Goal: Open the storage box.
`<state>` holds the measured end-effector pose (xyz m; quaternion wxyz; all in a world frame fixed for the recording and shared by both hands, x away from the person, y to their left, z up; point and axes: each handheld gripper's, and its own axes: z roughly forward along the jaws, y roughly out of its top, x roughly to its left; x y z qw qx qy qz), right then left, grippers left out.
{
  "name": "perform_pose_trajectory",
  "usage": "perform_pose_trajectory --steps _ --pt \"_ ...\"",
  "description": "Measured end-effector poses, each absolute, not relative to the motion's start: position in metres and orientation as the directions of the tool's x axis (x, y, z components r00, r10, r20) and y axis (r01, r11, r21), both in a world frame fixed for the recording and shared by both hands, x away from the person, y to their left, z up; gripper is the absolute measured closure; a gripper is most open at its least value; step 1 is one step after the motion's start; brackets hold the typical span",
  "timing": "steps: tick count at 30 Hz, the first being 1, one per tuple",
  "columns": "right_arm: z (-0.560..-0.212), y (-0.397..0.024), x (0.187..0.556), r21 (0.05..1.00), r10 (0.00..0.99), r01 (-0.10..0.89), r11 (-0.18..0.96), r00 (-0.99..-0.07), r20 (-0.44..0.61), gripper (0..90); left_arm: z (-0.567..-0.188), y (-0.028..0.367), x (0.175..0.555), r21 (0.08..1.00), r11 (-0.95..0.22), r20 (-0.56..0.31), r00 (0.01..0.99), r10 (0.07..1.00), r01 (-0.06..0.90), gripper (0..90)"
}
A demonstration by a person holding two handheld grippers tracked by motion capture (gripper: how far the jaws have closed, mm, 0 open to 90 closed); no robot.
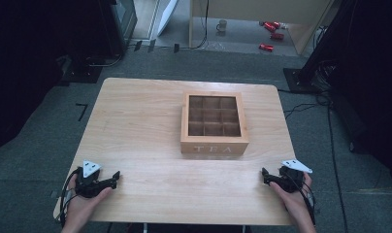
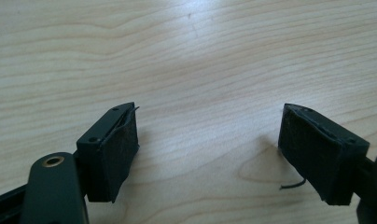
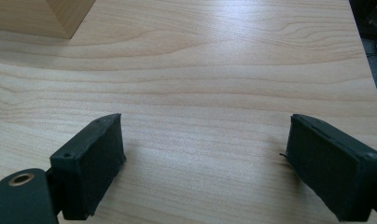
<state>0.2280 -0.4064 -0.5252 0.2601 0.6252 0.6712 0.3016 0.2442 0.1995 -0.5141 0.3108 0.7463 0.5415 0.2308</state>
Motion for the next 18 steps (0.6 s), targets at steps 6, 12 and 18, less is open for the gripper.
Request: perform_pose_trajectory --steps 6,12,18 --pt "-0.525 -0.406 0.228 0.730 0.996 0.683 0.034 -0.082 0.030 11.2 -0.508 0.180 0.253 0.729 -0.218 -0.019 0.337 0.941 0.648 20.8" --pt "-0.525 -0.407 0.227 0.727 0.995 0.685 0.039 -0.090 0.031 11.2 -0.496 0.148 0.267 0.752 -0.221 -0.056 0.393 0.918 0.622 21.0" --pt "-0.524 -0.407 0.228 0.722 0.996 0.691 0.040 -0.089 0.030 11.2 -0.490 0.125 0.277 0.760 -0.234 -0.067 0.431 0.900 0.607 21.6"
